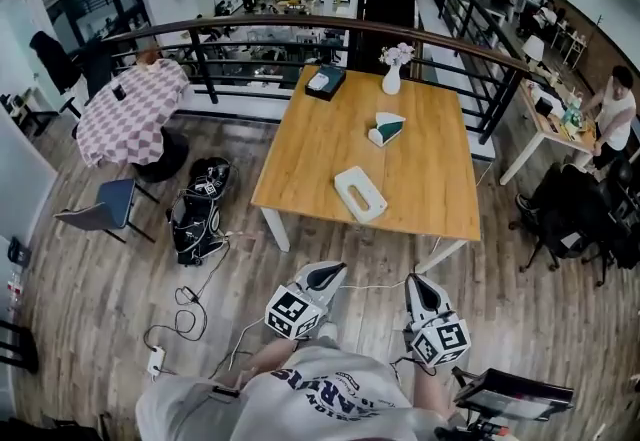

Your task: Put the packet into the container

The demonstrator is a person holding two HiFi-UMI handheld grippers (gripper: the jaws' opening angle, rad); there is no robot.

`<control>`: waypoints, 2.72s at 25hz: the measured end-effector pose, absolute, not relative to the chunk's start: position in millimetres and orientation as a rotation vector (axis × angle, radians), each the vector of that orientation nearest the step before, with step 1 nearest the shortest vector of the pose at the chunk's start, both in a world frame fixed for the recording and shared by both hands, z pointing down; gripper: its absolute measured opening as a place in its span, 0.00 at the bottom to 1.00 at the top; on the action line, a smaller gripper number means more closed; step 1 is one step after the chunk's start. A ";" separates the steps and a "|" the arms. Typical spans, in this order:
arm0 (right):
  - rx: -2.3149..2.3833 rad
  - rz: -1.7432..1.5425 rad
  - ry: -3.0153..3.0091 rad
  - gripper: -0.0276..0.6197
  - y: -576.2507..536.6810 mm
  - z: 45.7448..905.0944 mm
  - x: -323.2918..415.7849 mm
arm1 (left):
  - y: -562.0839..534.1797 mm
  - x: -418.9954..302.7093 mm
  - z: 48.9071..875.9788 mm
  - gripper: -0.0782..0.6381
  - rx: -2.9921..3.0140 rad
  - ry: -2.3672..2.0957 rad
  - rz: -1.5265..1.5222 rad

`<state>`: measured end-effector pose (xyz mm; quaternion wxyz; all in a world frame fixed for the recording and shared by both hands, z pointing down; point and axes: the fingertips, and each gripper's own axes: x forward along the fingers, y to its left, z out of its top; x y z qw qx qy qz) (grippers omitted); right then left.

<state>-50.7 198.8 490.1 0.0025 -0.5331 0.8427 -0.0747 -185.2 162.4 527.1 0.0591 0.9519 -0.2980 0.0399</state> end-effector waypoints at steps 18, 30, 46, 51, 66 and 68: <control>-1.915 -0.486 2.557 0.05 106.3 537.2 -29.0 | 77.8 -165.1 542.1 0.12 2.926 -0.773 0.148; -1.799 -0.458 2.689 0.05 -30.7 538.4 -4.8 | -8.9 -177.7 565.3 0.12 2.719 -1.082 0.180; -1.739 -0.630 2.664 0.05 -205.0 567.4 92.2 | -198.0 -54.5 526.5 0.12 2.797 -1.016 0.137; -1.709 -0.653 2.705 0.05 -244.6 577.6 127.6 | -240.8 -17.6 529.7 0.12 2.768 -1.009 0.154; -1.572 -0.725 2.833 0.05 -316.6 590.1 129.4 | -311.3 -9.3 522.8 0.12 2.671 -1.099 0.125; -1.568 -0.715 2.851 0.05 -317.1 586.2 127.1 | -316.7 -7.1 519.9 0.12 2.658 -1.105 0.099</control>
